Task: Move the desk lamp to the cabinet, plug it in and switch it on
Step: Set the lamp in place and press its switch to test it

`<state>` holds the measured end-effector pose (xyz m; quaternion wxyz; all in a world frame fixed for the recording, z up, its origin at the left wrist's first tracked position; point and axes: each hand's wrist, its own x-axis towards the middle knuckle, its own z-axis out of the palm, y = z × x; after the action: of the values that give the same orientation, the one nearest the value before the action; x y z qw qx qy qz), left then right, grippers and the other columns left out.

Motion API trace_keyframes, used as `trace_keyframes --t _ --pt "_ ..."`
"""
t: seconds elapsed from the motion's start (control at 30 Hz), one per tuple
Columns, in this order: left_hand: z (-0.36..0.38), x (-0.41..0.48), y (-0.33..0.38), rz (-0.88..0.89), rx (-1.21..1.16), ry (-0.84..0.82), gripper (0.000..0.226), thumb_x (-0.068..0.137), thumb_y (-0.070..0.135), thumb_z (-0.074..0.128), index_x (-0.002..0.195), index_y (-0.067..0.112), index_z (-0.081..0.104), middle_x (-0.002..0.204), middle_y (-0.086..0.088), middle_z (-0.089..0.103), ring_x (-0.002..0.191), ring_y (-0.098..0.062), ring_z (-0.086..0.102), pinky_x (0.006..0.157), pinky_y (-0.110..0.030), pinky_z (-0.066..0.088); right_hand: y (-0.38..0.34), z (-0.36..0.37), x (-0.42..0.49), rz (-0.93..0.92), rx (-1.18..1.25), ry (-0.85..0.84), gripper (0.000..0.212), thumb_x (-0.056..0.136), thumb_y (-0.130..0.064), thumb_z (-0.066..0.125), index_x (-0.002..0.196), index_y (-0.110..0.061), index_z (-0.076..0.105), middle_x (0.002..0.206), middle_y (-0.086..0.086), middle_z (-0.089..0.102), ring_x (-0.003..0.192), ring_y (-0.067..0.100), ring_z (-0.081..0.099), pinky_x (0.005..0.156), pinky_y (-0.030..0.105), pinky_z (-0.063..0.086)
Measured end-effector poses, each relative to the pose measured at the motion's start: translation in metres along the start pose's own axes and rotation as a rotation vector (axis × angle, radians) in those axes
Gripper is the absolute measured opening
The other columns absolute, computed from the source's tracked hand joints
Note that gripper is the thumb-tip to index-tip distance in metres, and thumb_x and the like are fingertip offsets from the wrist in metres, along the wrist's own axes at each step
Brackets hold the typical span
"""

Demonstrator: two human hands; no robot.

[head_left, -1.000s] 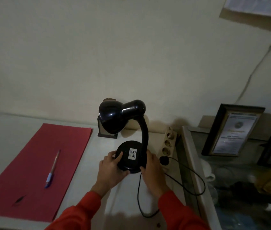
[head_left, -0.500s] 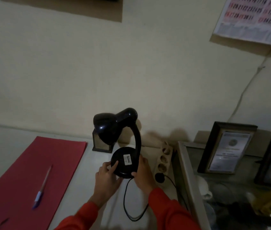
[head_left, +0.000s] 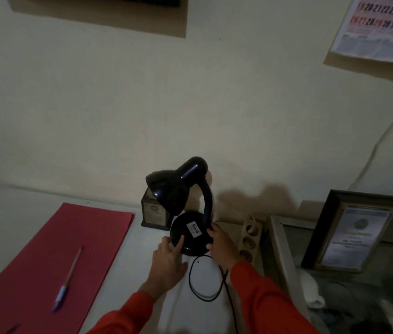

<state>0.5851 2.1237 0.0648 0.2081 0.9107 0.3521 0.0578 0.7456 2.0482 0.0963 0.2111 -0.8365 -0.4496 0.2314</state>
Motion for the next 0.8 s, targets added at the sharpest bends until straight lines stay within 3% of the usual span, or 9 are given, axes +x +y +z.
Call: trace_keyframes --t 0.17,0.23,0.33,0.47,0.67,0.8 --pt "-0.001 0.001 -0.002 0.038 0.014 0.026 0.079 0.081 0.034 0.06 0.148 0.019 0.02 0.132 -0.018 0.037 0.112 -0.033 0.045 0.094 -0.037 0.044 0.004 0.003 -0.002 -0.053 -0.136 0.049 0.049 0.091 -0.003 0.051 0.14 -0.007 0.043 0.159 0.004 0.02 0.138 0.026 0.036 0.108 0.035 0.041" --pt "-0.001 0.0 0.0 0.051 0.034 0.049 0.077 0.081 0.03 0.058 0.147 0.017 0.021 0.137 -0.019 0.035 0.112 -0.033 0.045 0.095 -0.037 0.044 0.003 0.006 -0.007 -0.095 -0.199 0.126 0.04 0.09 -0.006 0.051 0.13 -0.004 0.052 0.151 0.008 0.035 0.129 0.028 0.044 0.102 0.034 0.045" --pt "0.003 -0.005 0.003 0.08 0.054 0.057 0.075 0.082 0.025 0.055 0.147 0.011 0.019 0.15 -0.022 0.021 0.121 -0.036 0.043 0.1 -0.039 0.043 -0.002 0.015 -0.017 -0.206 -0.251 0.204 0.039 0.089 -0.008 0.05 0.127 -0.004 0.056 0.135 0.011 0.051 0.123 0.029 0.049 0.105 0.035 0.042" --pt "0.012 -0.017 0.001 0.086 0.047 0.032 0.076 0.086 0.027 0.05 0.148 0.009 0.01 0.158 -0.019 0.006 0.133 -0.033 0.036 0.108 -0.036 0.037 -0.013 0.026 -0.025 -0.281 -0.301 0.142 0.045 0.09 -0.016 0.05 0.134 -0.009 0.048 0.133 0.012 0.049 0.122 0.03 0.048 0.105 0.038 0.044" --pt "0.009 -0.019 -0.005 0.103 0.087 0.016 0.078 0.086 0.031 0.049 0.149 0.013 0.007 0.16 -0.016 0.007 0.143 -0.031 0.022 0.117 -0.039 0.027 -0.024 0.027 -0.021 -0.219 -0.491 0.086 0.063 0.089 -0.029 0.054 0.146 -0.019 0.029 0.137 0.016 0.038 0.119 0.035 0.04 0.098 0.045 0.041" --pt "0.022 -0.029 -0.014 0.091 0.138 0.028 0.068 0.094 0.037 0.035 0.149 0.017 0.001 0.161 -0.011 0.006 0.148 -0.028 0.004 0.123 -0.042 0.009 -0.025 0.028 -0.019 -0.207 -0.574 0.065 0.069 0.087 -0.034 0.056 0.147 -0.022 0.025 0.141 0.019 0.034 0.12 0.037 0.037 0.1 0.046 0.036"
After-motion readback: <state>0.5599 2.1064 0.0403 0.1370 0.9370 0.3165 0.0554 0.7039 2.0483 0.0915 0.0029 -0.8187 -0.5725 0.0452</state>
